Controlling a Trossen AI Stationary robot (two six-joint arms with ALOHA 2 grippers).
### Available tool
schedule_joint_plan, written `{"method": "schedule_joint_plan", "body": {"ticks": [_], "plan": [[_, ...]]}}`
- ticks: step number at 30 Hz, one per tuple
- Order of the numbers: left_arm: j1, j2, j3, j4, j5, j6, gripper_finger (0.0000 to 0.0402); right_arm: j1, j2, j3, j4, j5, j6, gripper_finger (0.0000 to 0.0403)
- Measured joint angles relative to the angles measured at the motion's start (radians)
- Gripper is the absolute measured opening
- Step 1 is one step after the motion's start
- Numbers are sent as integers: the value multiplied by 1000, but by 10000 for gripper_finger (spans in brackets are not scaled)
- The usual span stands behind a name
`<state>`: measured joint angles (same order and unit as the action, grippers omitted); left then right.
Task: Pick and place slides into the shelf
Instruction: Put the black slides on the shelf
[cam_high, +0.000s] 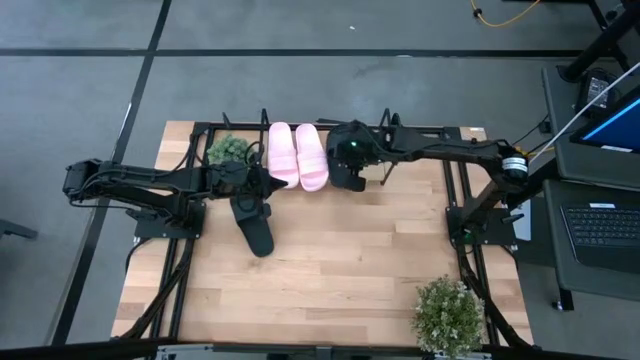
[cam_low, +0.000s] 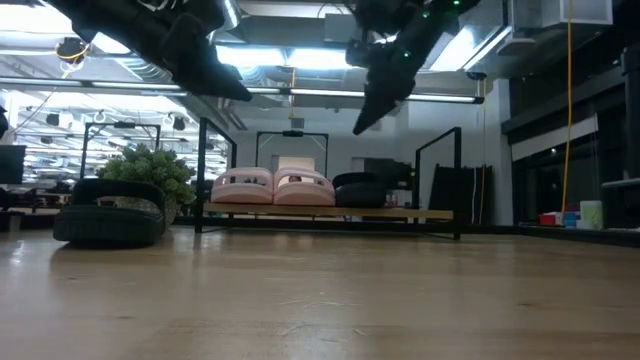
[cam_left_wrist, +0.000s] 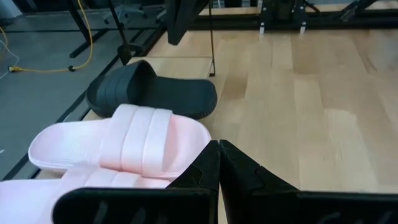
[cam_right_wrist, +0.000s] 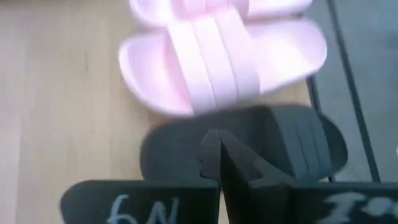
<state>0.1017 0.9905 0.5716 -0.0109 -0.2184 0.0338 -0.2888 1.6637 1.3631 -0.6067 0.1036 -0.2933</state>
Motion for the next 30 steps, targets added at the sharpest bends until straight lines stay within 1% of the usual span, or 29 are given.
{"method": "schedule_joint_plan", "body": {"ticks": [3,7,11,13,19,21,24,27,30], "plan": [[0,0,0,-13,0,-2,1,29,-48,-106,165,-1,21,0],[-21,0,0,-16,-4,2,1,76,-104,-287,457,-48,27,0],[-74,0,0,-38,-29,2,0,128,-129,-443,726,-82,32,1],[-111,-1,1,-87,-64,-11,0,149,-128,-497,810,-82,52,2],[-238,-6,1,-251,-182,-157,0,178,-129,-580,891,-81,106,4],[-284,-6,1,-275,-210,-203,0,182,-129,-588,907,-80,110,4],[-356,-6,1,-336,-289,-292,0,182,-129,-588,921,-80,110,4],[-425,-6,5,-441,-333,-428,0,182,-129,-588,941,-80,106,5],[-489,-2,45,-590,-352,-591,0,182,-129,-588,945,-80,105,5]]}}
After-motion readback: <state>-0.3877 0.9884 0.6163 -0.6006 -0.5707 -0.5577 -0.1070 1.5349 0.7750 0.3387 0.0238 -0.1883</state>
